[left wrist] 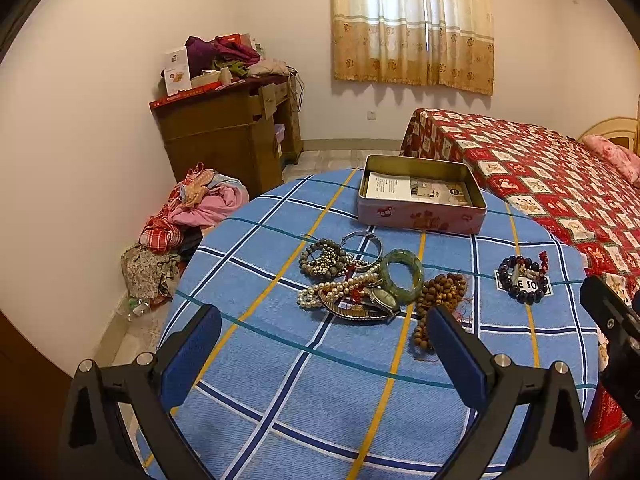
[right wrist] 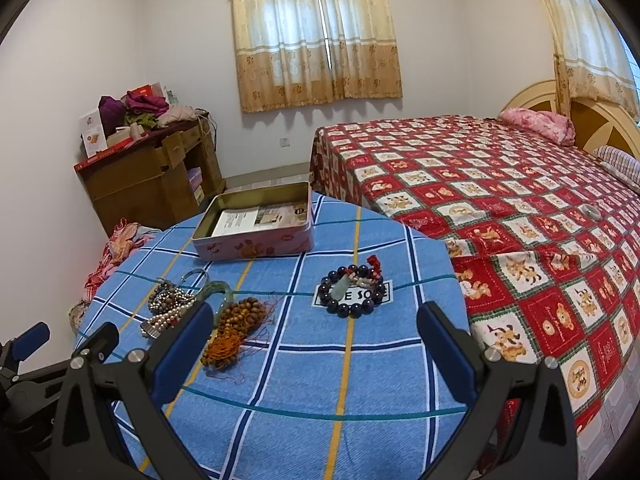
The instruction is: Organize jewelry
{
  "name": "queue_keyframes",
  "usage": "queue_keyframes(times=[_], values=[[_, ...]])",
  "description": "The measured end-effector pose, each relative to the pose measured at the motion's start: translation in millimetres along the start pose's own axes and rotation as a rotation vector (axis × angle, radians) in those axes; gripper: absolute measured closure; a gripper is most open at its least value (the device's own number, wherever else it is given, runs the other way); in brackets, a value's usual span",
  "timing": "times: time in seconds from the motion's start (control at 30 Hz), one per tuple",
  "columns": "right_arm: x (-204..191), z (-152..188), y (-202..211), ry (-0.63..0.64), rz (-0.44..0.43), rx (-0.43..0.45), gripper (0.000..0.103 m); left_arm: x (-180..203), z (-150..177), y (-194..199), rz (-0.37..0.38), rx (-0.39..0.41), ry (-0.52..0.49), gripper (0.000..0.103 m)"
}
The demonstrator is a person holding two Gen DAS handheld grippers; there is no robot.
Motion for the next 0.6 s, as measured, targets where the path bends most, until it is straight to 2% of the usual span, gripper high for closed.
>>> queue_keyframes(times=[0.17, 0.3, 0.33, 0.4, 0.47, 0.6], values=[[-4, 1, -3, 0.006, -0.012, -0.013, 0.000, -1, 0, -3, -0.005, 0.002, -0.005, 0.001], [-8, 7, -16, 0.007, -0.057, -0.068, 0.001, -8, 3, -12, -0.014, -0.014, -0.010, 0.001], [-9, 10, -21, 0.006, -0.078, -0.087, 0.005, -11, 4, -14, -0.022, -0.016, -0.016, 0.001], [-11, 19, -34, 0.014, -0.096, -0.153, 0.024, -20, 7, -21, -0.042, -0.026, -0.022, 0.001], [-13, 27, -48, 0.023, -0.109, -0.219, 0.030, -35, 13, -28, -0.061, -0.040, 0.002, 0.001], [-24, 29, -66, -0.002, -0.190, -0.307, 0.030, -66, 19, -42, -0.089, -0.071, 0.072, 0.001]])
Point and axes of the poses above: each gripper's, at about its wrist camera, not at the fingertips, and y roughly against the way its jaws point, x to its right, z to its underside, the point moved 6 cm from there along -y, roughly the way its jaws point, and after that the axes turned 10 degrees about z, right-handed, at the moved point
